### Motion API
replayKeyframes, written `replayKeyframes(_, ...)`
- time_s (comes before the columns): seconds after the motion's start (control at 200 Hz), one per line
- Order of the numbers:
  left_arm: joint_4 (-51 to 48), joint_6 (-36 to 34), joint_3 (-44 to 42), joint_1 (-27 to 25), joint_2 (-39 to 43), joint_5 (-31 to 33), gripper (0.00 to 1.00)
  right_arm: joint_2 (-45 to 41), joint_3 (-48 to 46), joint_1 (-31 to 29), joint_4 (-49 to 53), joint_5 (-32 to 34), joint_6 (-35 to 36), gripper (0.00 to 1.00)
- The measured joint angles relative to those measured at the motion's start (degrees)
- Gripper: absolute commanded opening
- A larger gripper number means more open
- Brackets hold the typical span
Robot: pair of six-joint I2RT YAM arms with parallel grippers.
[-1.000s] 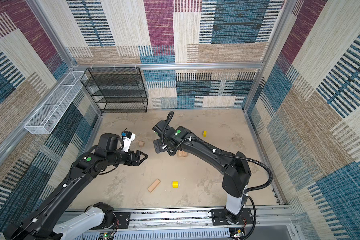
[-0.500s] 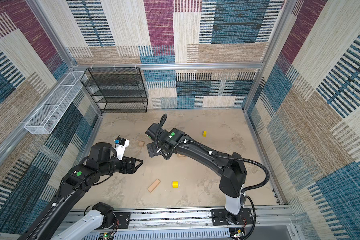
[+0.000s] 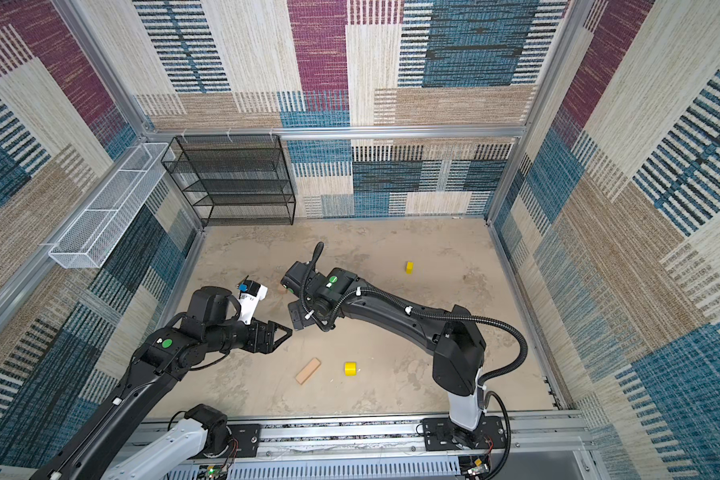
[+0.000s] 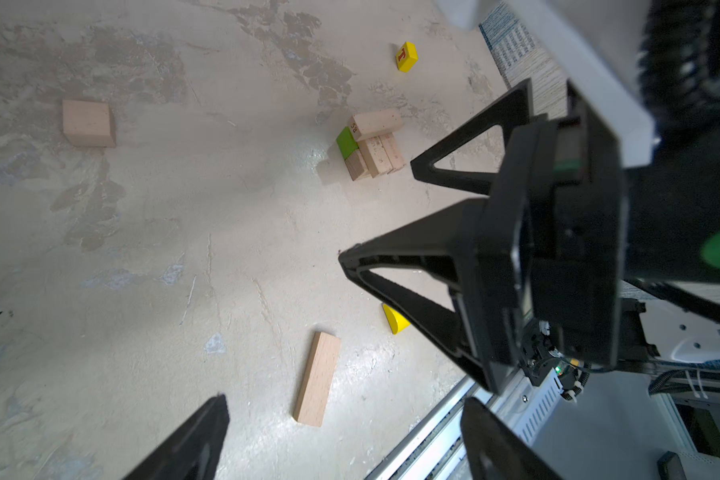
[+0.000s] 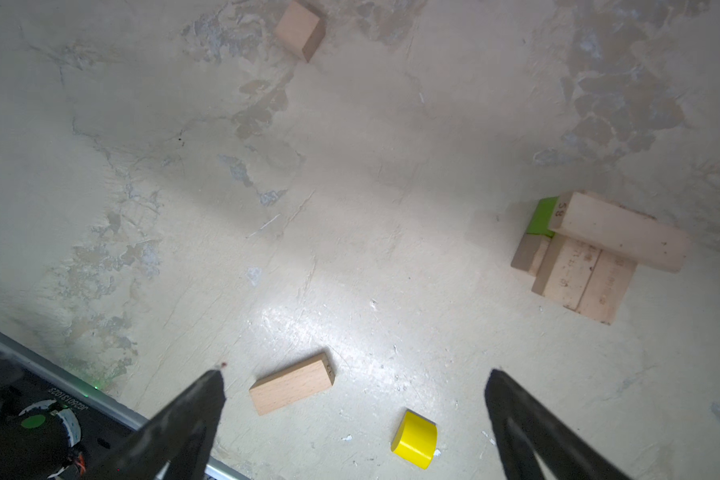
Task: Build the wood block tower
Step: 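Raise the right gripper off the stack while the left gripper draws back, then move the right gripper toward the loose short wooden block nearer the robot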
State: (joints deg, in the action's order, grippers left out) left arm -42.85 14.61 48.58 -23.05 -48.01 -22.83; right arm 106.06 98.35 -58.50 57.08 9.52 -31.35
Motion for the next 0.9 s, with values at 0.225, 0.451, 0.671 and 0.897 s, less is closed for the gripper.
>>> replayKeyframes(0.225, 0.0, 0.0, 0.0, -0.7, 1.7, 0.7, 0.92, -1.4, -4.1, 0.0, -2.8, -0.2, 1.8, 1.0)
replayKeyframes(0.451, 0.0, 0.0, -0.1, -0.7, 2.3, 1.7, 0.92, -4.4, -9.2, 0.0, -7.0, -1.1, 5.1, 1.0)
replayKeyframes(0.671, 0.0, 0.0, -0.1, -0.7, 1.2, 1.7, 0.91, -5.9, -13.4, -0.2, -9.2, -3.1, 7.8, 1.0)
replayKeyframes(0.897, 0.0, 0.0, -0.1, -0.7, 0.5, 1.7, 0.91, -6.5, -14.6, -0.9, -9.2, -4.3, 10.4, 1.0)
